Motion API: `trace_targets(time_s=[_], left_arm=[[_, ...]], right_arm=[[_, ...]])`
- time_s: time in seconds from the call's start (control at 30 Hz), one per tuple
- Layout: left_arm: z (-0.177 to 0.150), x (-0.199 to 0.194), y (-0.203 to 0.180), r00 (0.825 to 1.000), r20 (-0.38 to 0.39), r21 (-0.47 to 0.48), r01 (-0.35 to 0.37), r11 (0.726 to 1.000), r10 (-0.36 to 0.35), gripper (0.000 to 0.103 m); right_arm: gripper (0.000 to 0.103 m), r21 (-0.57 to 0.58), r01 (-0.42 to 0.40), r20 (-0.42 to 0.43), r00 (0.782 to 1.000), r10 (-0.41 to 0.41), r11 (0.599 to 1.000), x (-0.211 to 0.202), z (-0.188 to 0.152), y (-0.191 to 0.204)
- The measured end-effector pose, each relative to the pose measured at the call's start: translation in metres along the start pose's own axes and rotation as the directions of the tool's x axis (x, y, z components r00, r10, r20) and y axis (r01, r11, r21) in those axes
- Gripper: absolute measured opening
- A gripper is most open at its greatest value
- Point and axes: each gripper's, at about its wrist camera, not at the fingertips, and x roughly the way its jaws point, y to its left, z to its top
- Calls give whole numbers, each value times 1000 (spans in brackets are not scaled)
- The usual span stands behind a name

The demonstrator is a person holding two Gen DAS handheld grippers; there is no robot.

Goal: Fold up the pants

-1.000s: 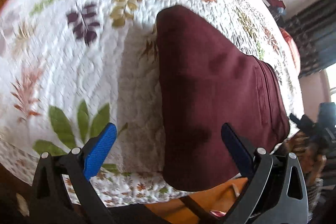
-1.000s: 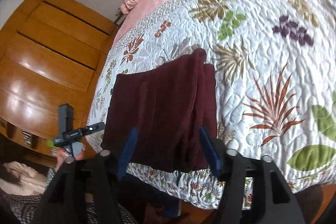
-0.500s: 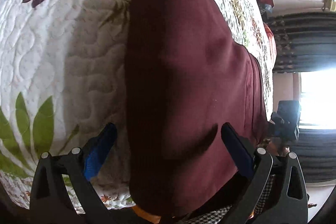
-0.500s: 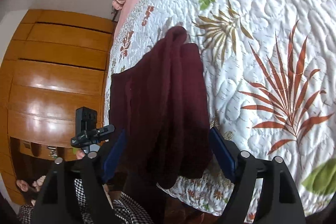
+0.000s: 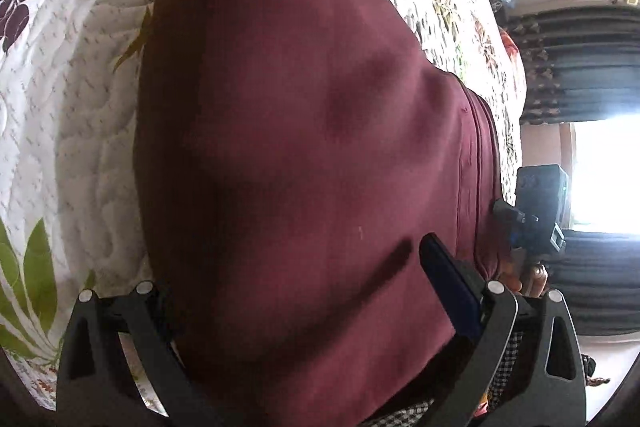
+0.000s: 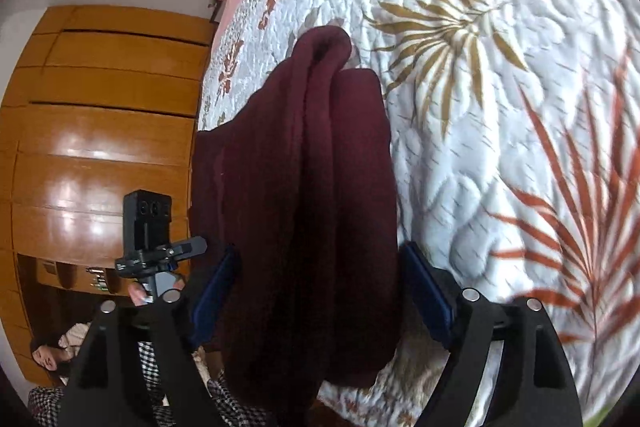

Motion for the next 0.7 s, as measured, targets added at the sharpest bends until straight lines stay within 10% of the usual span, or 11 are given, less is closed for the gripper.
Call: trace_targets(time_s=[0.47,0.7], left_arm=[[-8,-27,-9,989,149,-6,6,1000,-5,37],[-15,-50,-40,968,233,88,73,993,-92,32]], right_arm=[[44,-48,33,90,996,-29,998,-13,-25,27],[41,-133,70,117,992,-55,989,-27,-33,70]])
